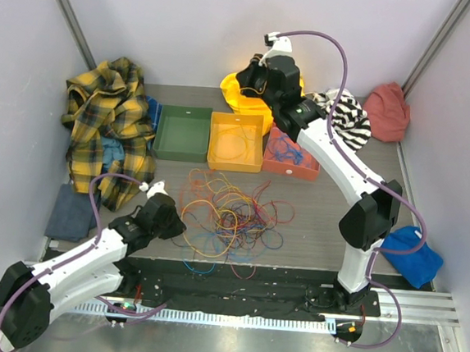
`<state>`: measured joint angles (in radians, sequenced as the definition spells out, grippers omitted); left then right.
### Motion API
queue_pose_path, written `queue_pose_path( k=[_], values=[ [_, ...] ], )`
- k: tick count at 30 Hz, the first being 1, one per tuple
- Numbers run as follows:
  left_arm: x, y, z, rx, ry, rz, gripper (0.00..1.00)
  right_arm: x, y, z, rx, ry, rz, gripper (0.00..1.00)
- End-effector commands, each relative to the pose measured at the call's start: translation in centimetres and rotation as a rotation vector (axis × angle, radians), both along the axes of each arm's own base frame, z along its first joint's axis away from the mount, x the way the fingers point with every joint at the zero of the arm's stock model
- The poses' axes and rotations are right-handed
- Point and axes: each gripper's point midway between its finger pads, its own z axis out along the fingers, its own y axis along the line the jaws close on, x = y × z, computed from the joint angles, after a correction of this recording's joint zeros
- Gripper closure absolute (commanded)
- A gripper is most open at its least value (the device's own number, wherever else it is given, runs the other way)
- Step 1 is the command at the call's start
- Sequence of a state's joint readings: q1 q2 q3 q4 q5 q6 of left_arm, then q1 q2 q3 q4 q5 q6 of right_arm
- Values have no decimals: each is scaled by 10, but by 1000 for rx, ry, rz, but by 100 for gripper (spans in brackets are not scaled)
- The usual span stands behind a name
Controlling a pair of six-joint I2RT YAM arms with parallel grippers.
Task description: Untangle the cables
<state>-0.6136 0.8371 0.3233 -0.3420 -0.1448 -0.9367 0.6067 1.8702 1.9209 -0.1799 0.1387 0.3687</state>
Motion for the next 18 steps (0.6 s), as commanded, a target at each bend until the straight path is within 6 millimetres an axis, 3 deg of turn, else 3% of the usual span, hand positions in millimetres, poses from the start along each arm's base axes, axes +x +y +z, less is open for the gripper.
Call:
queue_pose_path(
  k=[1, 6, 9, 10, 12, 14, 15, 18],
  values=[
    [1, -4, 1, -22, -3, -2, 100, -6, 3, 35, 70, -63, 21, 99],
    [0, -3, 1, -31, -11, 4, 100, -4, 11, 21, 83, -38, 45, 99],
    [0, -2, 2, -33, -13, 6, 100, 2, 17, -12, 46, 10, 56, 99],
    [0, -3, 3, -34, -16, 6, 100, 2, 19, -33, 23, 44, 65, 97],
    [0, -2, 4, -33, -15, 7, 100, 3, 22, -77, -22, 119, 73, 78],
    [0, -2, 5, -34, -18, 5, 100, 0, 22, -106, -48, 172, 78, 59],
    [0, -3, 6, -37, -21, 3, 100, -4, 19, -125, -69, 206, 74, 56],
    [1, -3, 8, -41, -28, 4, 100, -10, 10, -131, -72, 202, 51, 44]
  ],
)
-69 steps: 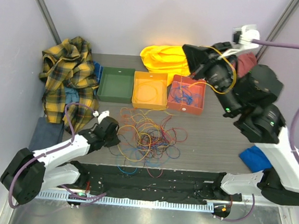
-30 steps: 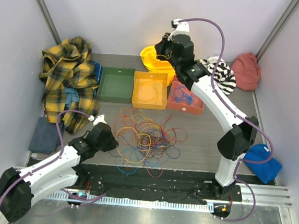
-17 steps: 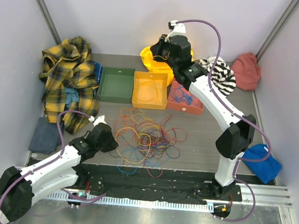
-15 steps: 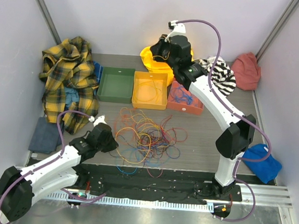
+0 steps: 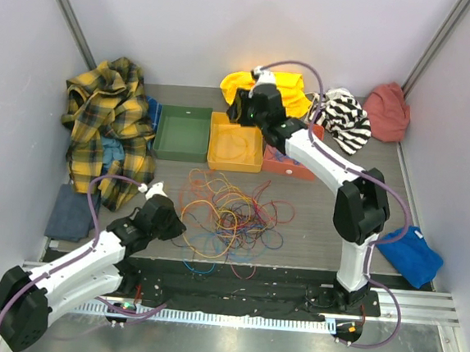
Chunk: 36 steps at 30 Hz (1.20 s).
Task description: Untangle the cables
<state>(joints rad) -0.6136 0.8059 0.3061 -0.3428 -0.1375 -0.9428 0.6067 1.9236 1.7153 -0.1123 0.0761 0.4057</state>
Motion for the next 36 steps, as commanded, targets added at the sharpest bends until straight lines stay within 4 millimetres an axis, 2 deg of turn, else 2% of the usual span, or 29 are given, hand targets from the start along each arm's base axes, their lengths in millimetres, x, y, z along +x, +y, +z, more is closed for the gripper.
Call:
queue_pose_path(
  k=[1, 2, 3, 7, 8, 9, 10, 11, 12, 14, 15, 16, 17, 18, 20, 21, 23, 24, 27, 32, 36],
  values=[
    [4, -3, 9, -26, -23, 5, 100, -9, -7, -12, -7, 7, -6, 40],
    [4, -3, 9, -27, -24, 7, 100, -10, -9, -8, -10, -1, -12, 38],
    [5, -4, 10, -30, -26, 8, 100, -16, -12, 9, 0, -27, -11, 36],
    [9, -6, 19, -42, -49, 11, 100, -37, -22, 48, 12, -82, -12, 31],
    [11, -7, 24, -49, -61, 12, 100, -43, -24, 50, 5, -87, -5, 31],
    [13, -7, 27, -51, -69, 15, 100, -51, -26, 42, -12, -74, -3, 31],
    [13, -7, 29, -50, -72, 15, 100, -67, -28, 55, -2, -94, 10, 31],
    [16, -9, 36, -61, -88, 14, 100, -74, -29, 52, -6, -92, 15, 32],
    [17, -9, 39, -61, -94, 13, 100, -87, -33, 34, -29, -64, 21, 32],
    [21, -10, 49, -62, -114, 15, 100, -115, -31, 36, -12, -72, 58, 36],
    [22, -10, 52, -62, -119, 14, 100, -129, -34, 7, -32, -24, 66, 37],
    [24, -10, 54, -59, -126, 17, 100, -140, -33, 0, -31, -10, 79, 39],
    [25, -11, 57, -55, -132, 13, 100, -162, -26, 5, -19, -25, 116, 40],
    [29, -12, 63, -57, -144, 14, 100, -177, -28, -21, -44, 18, 123, 41],
    [31, -12, 64, -42, -145, 10, 100, -205, -24, -27, -25, 16, 158, 41],
    [33, -13, 69, -41, -152, 8, 100, -219, -28, -51, -43, 58, 169, 41],
    [35, -14, 71, -40, -153, 7, 100, -234, -27, -63, -25, 90, 184, 41],
    [36, -14, 73, -38, -155, 6, 100, -241, -31, -78, -40, 115, 188, 41],
    [40, -15, 78, -35, -167, 8, 100, -251, -35, -92, -32, 146, 191, 41],
    [43, -16, 85, -31, -182, 8, 100, -252, -37, -109, -81, 165, 186, 41],
    [43, -15, 87, -33, -185, 8, 100, -254, -37, -132, -129, 200, 197, 44]
  ],
)
